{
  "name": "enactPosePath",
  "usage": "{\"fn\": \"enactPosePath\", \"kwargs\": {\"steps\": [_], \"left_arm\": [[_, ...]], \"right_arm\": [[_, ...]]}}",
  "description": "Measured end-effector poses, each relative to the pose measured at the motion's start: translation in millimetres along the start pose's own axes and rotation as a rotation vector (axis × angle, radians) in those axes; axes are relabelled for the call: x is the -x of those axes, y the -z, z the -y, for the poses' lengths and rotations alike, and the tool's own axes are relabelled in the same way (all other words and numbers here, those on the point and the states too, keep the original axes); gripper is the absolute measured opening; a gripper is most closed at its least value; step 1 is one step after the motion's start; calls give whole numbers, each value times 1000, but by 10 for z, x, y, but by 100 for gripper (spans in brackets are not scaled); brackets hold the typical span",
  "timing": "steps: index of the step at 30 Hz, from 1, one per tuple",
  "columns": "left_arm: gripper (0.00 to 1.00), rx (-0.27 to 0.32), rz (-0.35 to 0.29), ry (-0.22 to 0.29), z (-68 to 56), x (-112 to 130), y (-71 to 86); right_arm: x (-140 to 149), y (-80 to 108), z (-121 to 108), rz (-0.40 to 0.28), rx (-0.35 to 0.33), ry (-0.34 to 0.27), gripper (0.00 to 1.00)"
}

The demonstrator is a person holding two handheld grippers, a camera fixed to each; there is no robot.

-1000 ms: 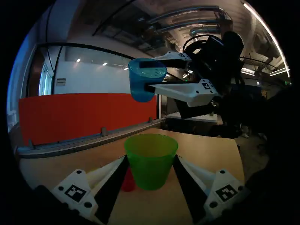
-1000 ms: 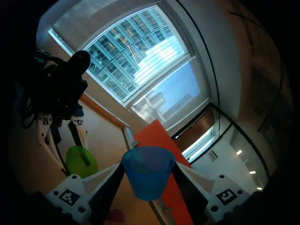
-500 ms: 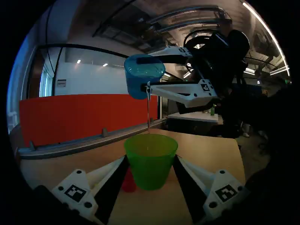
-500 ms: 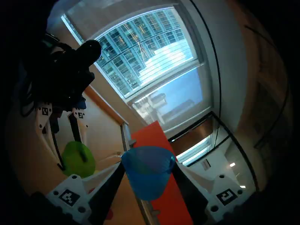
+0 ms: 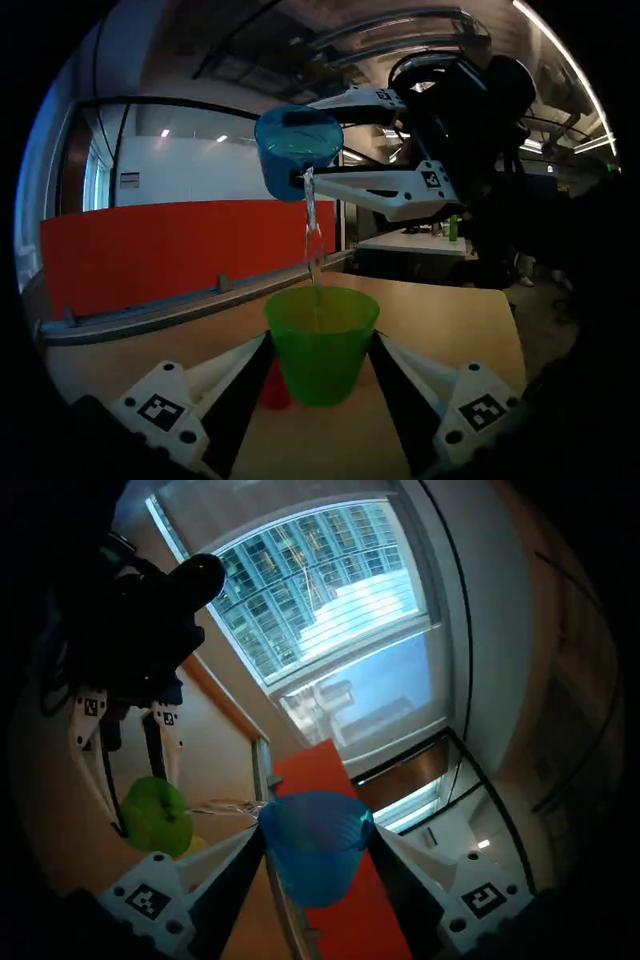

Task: Pour water

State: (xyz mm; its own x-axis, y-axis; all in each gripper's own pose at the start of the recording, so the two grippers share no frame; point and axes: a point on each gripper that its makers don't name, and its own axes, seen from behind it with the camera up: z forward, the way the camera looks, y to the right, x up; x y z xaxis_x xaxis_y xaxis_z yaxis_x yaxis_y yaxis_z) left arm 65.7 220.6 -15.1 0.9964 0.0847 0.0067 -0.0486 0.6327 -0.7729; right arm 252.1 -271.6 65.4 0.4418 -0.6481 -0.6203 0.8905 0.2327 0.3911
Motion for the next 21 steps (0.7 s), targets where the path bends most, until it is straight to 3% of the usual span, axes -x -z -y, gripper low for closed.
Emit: {"fn": "enactPosePath", "kwargs": {"steps": [21], "left_arm": [[82, 17, -6, -9, -55, -20, -7]], "right_arm": [[8, -26, -117, 1, 21, 95, 90]]}}
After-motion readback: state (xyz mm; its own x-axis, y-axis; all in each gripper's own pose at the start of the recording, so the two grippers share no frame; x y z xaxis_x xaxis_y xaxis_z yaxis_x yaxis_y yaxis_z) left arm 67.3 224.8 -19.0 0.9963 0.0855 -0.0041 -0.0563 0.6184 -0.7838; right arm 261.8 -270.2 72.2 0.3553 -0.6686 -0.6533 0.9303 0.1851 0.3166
